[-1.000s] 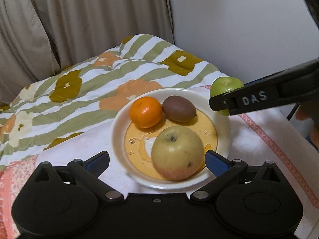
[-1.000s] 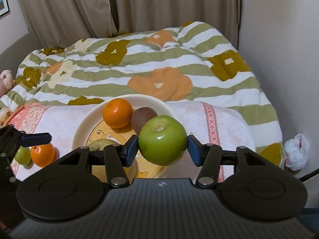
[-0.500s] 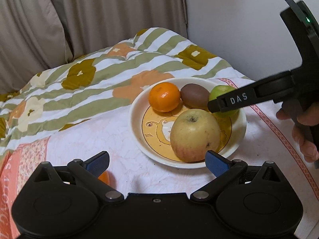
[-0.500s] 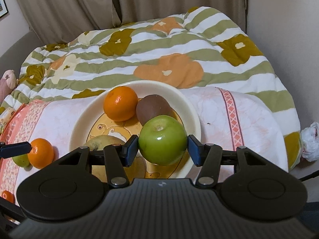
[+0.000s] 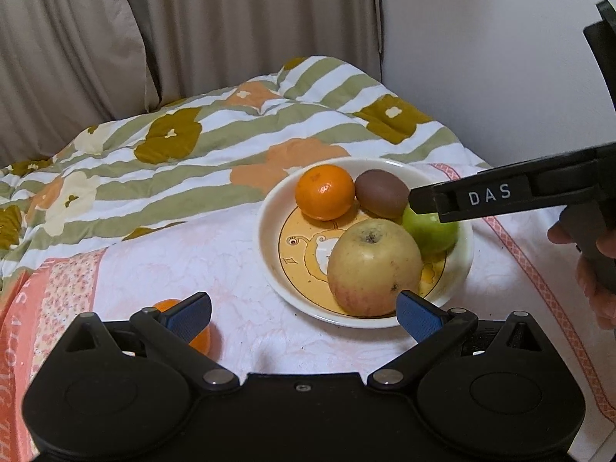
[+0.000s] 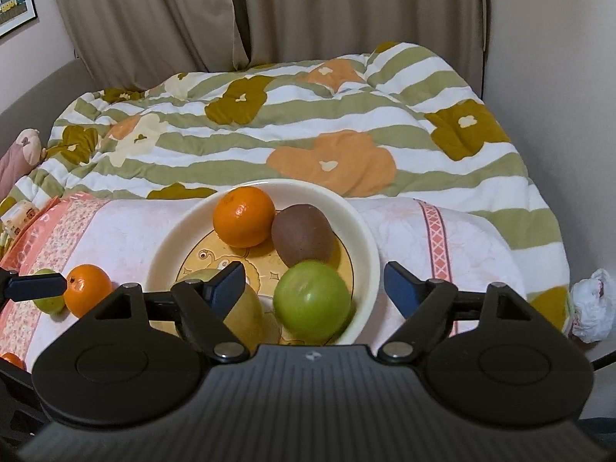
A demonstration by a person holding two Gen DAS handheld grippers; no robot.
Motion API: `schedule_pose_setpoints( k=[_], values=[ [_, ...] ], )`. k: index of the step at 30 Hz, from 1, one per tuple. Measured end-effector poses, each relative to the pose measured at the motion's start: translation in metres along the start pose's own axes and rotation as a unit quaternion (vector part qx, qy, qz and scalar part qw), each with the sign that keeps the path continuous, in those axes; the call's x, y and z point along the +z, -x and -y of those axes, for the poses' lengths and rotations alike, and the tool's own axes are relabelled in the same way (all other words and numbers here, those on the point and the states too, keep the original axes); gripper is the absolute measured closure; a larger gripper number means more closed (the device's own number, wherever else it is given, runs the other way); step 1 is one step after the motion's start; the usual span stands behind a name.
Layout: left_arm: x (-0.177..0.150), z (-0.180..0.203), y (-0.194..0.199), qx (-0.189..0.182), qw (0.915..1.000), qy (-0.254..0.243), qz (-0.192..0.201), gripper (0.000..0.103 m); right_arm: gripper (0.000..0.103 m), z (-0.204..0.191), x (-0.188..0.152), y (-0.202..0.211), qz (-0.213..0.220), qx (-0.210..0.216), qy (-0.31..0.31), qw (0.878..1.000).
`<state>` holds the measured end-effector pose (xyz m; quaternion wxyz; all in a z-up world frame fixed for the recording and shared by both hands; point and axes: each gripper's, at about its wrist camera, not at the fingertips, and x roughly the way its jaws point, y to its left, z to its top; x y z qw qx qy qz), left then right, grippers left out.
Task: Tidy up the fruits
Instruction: 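Move both open tools back toward the loose fruits on the runner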
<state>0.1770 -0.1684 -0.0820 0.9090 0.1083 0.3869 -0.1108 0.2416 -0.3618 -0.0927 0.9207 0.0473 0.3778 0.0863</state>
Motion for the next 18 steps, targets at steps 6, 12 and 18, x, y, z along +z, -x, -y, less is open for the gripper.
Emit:
schedule_pose_setpoints(
  k=[6, 12, 18],
  values=[
    [-0.002, -0.004, 0.023, 0.006, 0.9999, 0.001, 0.013, 0.0, 0.009, -0.008, 0.001, 0.027, 0.012, -0.015, -0.001, 1.0],
    [-0.008, -0.013, 0.051, 0.008, 0.9994, 0.007, 0.033, 0.0, 0.0, -0.023, -0.001, 0.061, 0.027, -0.033, 0.004, 0.999],
    [-0.013, -0.031, 0.088, 0.017, 0.9973, 0.022, 0.067, 0.0, 0.0, -0.047, -0.006, 0.098, 0.046, -0.058, 0.014, 0.997]
  ],
)
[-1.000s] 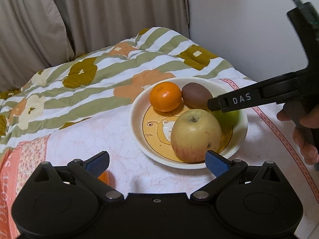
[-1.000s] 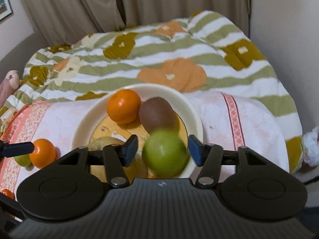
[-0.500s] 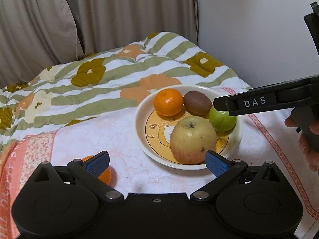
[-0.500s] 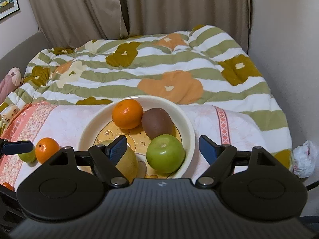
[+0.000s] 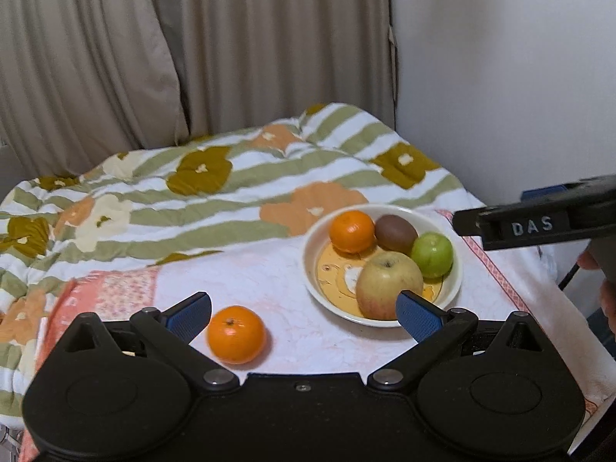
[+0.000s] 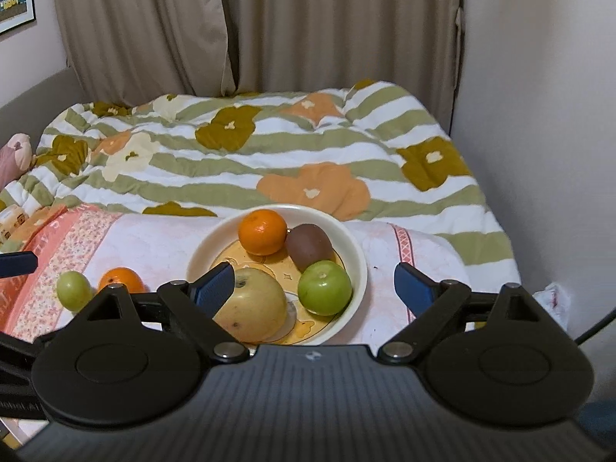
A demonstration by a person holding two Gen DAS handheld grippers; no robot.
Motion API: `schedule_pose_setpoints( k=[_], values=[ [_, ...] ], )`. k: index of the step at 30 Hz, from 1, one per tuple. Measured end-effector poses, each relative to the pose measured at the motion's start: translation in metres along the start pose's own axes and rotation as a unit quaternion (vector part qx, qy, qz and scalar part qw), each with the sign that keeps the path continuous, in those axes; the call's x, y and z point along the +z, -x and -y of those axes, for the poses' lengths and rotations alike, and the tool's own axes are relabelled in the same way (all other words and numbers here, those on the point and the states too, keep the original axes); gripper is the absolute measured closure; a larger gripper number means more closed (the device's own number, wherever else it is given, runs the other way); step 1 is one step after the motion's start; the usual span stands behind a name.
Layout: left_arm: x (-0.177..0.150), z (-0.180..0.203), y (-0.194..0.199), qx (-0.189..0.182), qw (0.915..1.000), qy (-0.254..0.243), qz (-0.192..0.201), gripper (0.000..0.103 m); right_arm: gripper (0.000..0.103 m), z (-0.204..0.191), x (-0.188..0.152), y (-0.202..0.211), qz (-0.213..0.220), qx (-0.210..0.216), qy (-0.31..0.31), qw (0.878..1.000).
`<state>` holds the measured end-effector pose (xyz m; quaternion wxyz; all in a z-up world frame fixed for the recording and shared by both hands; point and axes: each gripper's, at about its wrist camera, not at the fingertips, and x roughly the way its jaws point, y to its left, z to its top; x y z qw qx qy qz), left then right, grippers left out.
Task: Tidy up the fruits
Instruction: 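Move both open tools back toward the loose fruits on the runner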
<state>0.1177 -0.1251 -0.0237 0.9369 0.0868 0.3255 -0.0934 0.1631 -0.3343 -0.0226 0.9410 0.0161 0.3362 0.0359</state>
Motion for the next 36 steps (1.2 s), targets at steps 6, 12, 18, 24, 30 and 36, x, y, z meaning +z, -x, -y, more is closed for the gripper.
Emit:
schedule_pose_setpoints(
  k=[6, 12, 18, 24, 30, 36],
  values=[
    [-0.011, -0.021, 0.036, 0.007, 0.9998, 0.008, 0.017, 0.0, 0.0, -0.018, -0.001, 0.045, 0.026, 0.01, -0.039, 0.999],
    [-0.032, -0.047, 0.061, 0.017, 0.9996, 0.016, 0.016, 0.0, 0.0, -0.053, -0.01, 0.07, 0.039, 0.014, -0.024, 0.999],
    [-0.057, -0.074, 0.082, 0.037, 0.9989, 0.025, 0.016, 0.0, 0.0, -0.085, -0.03, 0.077, 0.03, 0.025, -0.018, 0.999],
    [-0.086, -0.096, 0.096, 0.06, 0.9974, 0.038, 0.012, 0.0, 0.0, -0.111, -0.056, 0.082, 0.02, 0.036, -0.029, 0.999],
    [-0.119, -0.114, 0.088, 0.071, 0.9959, 0.053, -0.014, 0.0, 0.0, -0.131, -0.089, 0.071, 0.001, 0.037, -0.04, 0.999],
    [-0.149, -0.125, 0.072, 0.073, 0.9952, 0.057, -0.031, 0.0, 0.0, -0.145, -0.118, 0.059, -0.002, 0.031, -0.037, 0.999]
  ],
)
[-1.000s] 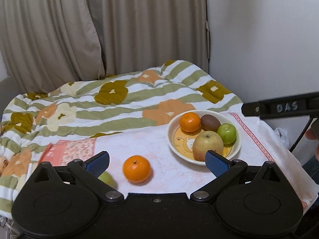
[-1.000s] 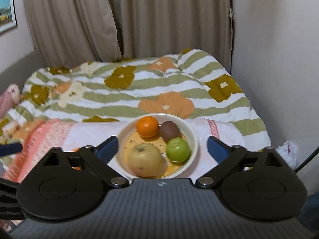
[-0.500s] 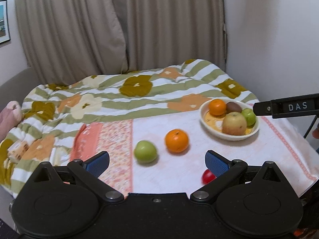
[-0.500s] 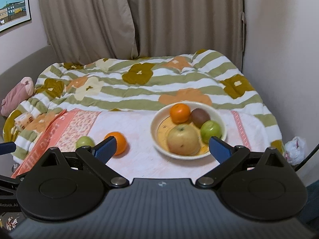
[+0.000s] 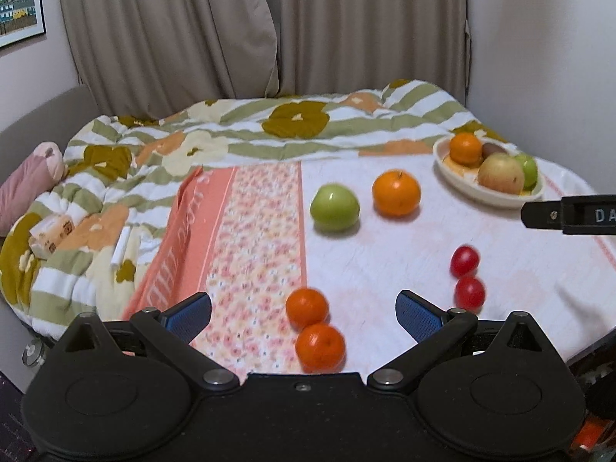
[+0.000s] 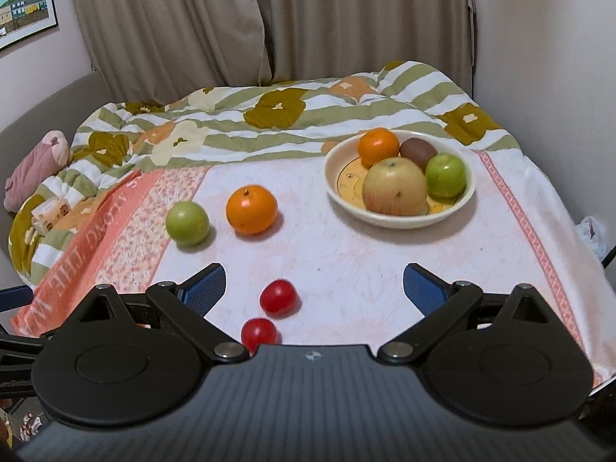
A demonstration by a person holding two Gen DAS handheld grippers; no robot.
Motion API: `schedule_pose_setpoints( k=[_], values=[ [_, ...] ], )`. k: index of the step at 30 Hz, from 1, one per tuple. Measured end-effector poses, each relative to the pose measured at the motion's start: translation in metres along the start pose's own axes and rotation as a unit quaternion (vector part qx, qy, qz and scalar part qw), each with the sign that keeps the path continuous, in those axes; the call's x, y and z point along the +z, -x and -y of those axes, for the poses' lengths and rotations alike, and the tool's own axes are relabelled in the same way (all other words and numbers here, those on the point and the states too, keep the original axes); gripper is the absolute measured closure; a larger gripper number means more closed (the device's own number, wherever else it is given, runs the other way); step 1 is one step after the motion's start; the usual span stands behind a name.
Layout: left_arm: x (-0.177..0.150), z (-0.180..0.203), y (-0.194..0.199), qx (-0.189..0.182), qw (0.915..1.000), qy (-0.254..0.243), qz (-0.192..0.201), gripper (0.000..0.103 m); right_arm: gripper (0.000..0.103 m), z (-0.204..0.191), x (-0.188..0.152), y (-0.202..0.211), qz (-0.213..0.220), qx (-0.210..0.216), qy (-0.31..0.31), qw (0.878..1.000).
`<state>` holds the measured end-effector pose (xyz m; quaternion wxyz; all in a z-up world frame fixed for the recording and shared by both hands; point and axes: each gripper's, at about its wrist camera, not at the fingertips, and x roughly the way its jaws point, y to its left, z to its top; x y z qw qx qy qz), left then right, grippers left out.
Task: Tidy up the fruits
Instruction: 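Move both open tools back toward the loose fruits on the runner, then grasp a mandarin with the left tool while the right tool grasps a red tomato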
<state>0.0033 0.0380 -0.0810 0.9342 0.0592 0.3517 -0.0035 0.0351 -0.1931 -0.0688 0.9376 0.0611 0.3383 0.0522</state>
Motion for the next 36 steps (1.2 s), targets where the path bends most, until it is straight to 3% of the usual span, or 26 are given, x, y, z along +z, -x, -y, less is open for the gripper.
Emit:
schedule_pose_setpoints(
  k=[11, 15, 19, 22, 29, 36],
  values=[
    [-0.029, 0.008, -0.043, -0.014, 0.9989, -0.035, -0.028, 0.022, 0.0, -0.017, -0.042, -0.035, -0.025, 0.005, 0.008, 1.0],
    [-0.032, 0.011, -0.051, -0.02, 0.9983, -0.041, -0.036, 0.035, 0.0, -0.024, -0.05, -0.043, -0.032, 0.008, 0.018, 0.999],
    [-0.035, 0.013, -0.057, -0.027, 0.9974, -0.048, -0.048, 0.055, 0.0, -0.029, -0.054, -0.048, -0.035, 0.008, 0.027, 0.999],
    [-0.036, 0.013, -0.058, -0.027, 0.9973, -0.05, -0.047, 0.059, 0.0, -0.032, -0.054, -0.05, -0.04, 0.012, 0.033, 0.999],
    [-0.035, 0.01, -0.059, -0.034, 0.997, -0.048, -0.049, 0.06, 0.018, -0.042, -0.056, -0.058, -0.057, 0.023, 0.058, 0.996],
    [-0.035, 0.009, -0.057, -0.036, 0.9969, -0.046, -0.052, 0.06, 0.029, -0.051, -0.056, -0.065, -0.062, 0.03, 0.073, 0.995]
  ],
)
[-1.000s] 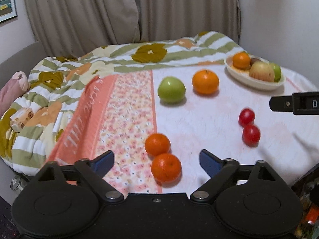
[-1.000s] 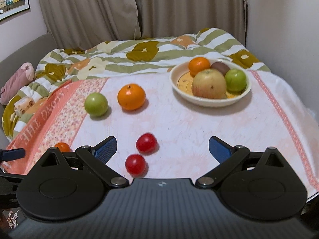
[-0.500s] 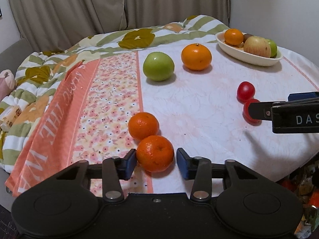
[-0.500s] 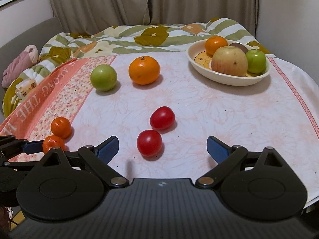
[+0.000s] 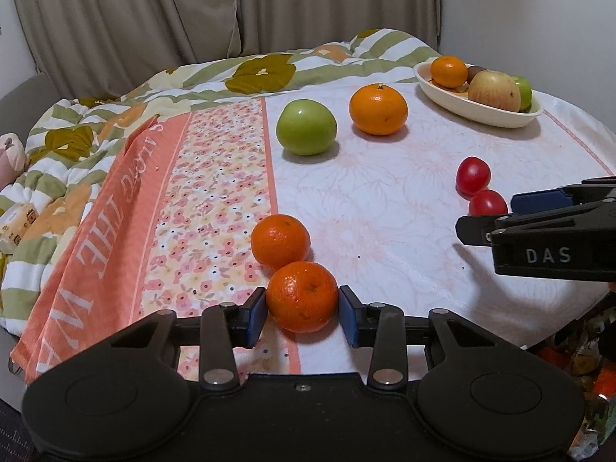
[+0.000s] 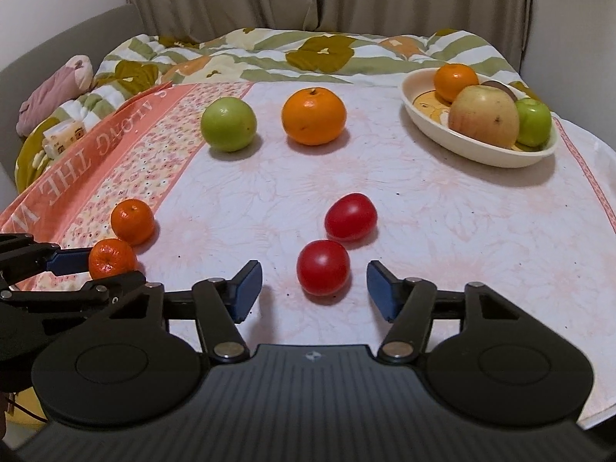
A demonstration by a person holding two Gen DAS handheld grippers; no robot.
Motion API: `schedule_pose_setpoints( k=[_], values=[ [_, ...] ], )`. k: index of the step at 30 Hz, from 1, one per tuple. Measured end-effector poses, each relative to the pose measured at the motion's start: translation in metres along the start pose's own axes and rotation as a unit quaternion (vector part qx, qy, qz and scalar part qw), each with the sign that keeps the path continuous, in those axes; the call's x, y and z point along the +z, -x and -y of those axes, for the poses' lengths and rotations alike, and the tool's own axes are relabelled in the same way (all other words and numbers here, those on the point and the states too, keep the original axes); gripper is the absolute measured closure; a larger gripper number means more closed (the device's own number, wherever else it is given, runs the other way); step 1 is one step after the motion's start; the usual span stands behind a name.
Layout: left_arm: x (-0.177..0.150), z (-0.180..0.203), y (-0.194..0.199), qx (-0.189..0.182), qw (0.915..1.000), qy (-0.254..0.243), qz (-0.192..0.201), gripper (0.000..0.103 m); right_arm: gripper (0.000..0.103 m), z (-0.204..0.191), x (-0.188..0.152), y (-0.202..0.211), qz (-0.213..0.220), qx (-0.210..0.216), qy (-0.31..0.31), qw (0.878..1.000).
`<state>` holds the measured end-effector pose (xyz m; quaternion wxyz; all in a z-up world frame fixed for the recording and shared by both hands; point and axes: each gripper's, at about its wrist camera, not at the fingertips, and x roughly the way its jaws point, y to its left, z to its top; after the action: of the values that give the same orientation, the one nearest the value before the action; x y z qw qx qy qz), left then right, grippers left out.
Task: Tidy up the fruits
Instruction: 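Grasp a mandarin with the left tool while the right tool grasps a red tomato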
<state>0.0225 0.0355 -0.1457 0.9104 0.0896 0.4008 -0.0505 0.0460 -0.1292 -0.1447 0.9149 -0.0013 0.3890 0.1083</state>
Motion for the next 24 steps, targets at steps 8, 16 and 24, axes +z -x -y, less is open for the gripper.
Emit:
schedule_pose_setpoints(
  k=[8, 16, 24],
  values=[
    [-0.001, -0.006, 0.006, 0.005, 1.0, 0.007, -0.001, 0.06, 0.036, -0.003, 0.0, -0.006, -0.002, 0.001, 0.007, 1.0],
    [0.002, -0.008, 0.018, 0.009, 0.9999, 0.014, 0.002, 0.06, 0.058, -0.004, 0.002, -0.009, -0.007, -0.002, 0.021, 1.0],
    [0.017, -0.003, 0.035, 0.002, 0.9997, 0.023, 0.014, 0.06, 0.058, 0.0, 0.014, 0.006, 0.002, 0.007, 0.03, 1.0]
  ],
)
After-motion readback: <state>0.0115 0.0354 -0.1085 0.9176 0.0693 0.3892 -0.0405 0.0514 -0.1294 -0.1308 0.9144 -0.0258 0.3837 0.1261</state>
